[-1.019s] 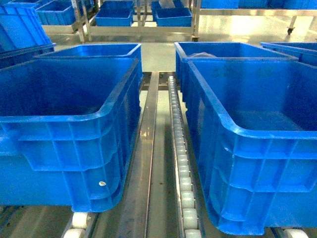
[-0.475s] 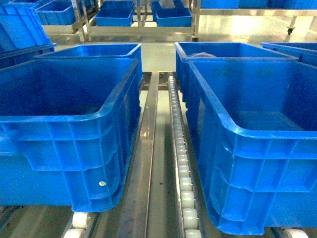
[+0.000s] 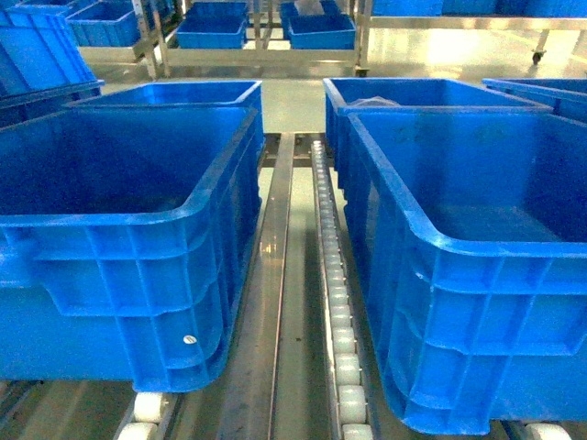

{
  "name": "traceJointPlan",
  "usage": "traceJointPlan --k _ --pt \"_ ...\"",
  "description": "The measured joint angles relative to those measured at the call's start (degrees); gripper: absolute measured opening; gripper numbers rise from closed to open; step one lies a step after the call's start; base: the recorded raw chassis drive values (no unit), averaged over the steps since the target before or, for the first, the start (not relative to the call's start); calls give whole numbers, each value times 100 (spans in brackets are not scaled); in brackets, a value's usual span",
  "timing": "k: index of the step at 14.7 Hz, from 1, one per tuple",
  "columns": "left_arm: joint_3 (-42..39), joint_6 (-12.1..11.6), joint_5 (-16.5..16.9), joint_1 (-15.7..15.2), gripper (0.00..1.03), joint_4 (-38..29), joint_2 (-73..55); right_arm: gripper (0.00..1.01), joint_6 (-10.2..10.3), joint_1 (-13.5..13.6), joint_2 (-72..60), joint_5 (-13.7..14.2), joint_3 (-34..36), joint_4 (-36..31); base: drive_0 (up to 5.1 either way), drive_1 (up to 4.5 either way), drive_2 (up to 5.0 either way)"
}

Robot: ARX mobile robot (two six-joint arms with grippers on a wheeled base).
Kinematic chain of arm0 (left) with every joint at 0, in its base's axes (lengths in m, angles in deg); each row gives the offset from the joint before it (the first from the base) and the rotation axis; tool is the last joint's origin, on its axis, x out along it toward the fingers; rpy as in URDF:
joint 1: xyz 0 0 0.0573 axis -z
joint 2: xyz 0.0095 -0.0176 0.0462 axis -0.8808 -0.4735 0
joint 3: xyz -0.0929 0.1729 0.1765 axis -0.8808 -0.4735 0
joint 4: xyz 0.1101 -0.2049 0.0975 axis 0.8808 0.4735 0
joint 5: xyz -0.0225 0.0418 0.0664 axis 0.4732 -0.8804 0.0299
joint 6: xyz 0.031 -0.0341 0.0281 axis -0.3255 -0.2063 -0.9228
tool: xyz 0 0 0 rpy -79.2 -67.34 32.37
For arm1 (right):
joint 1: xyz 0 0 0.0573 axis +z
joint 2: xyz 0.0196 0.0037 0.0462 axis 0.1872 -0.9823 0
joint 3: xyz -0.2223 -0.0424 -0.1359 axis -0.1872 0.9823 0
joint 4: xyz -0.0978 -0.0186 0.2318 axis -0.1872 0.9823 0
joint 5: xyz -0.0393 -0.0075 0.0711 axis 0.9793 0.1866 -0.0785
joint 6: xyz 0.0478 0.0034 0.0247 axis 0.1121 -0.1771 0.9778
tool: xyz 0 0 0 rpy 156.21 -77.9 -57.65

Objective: Sort blue parts and orange caps into right shelf containers

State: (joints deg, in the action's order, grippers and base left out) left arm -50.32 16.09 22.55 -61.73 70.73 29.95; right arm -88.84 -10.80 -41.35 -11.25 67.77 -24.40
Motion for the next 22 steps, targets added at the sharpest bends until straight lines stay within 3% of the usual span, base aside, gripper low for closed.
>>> traceJointPlan --k 3,7,9,12,15,16,17,18,22 --pt "0 0 0 0 2 83 83 1 0 0 74 0 0 103 0 0 0" --pt "0 0 -4 0 2 197 192 1 2 0 743 -13 -2 1040 0 0 0" --pt "0 0 4 0 2 328 282 1 2 0 1019 -2 -2 1032 0 0 0" --pt "2 -2 2 0 2 1290 1038 1 4 0 1005 0 -2 1088 0 0 0" --pt "2 -7 17 0 2 1257 1139 1 4 0 1005 4 -2 1069 0 0 0" --pt "2 -4 0 0 8 1211 1139 9 2 0 1008 -2 -2 1064 0 0 0" --pt "0 -7 2 0 72 1228 1139 74 2 0 1005 -2 -2 1067 0 0 0" --pt "0 -22 2 0 98 1226 1139 98 9 0 1005 -2 -2 1067 0 0 0" --pt "0 -22 2 0 98 1228 1139 98 7 0 1005 -2 -2 1067 0 0 0"
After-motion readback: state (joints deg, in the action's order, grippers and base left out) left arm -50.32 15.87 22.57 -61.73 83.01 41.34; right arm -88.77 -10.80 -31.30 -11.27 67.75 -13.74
